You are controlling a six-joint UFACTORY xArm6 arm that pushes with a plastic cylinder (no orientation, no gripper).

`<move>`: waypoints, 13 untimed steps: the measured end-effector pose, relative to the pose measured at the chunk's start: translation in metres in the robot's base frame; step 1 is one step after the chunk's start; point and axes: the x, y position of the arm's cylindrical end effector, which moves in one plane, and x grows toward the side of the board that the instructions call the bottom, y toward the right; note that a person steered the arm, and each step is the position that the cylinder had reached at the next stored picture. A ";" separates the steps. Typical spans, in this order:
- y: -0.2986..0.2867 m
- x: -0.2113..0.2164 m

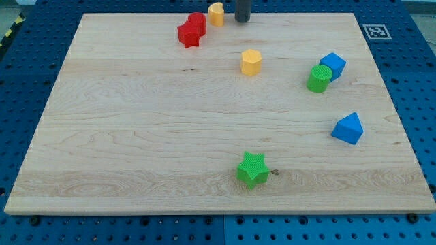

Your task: Slide the hexagon into the red circle and heart

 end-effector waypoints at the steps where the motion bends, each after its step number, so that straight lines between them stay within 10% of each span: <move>1: -0.004 -0.002; 4: -0.024 0.001; 6: 0.044 0.098; 8: -0.038 0.152; 10: -0.001 0.225; 12: 0.054 0.120; 13: 0.062 0.134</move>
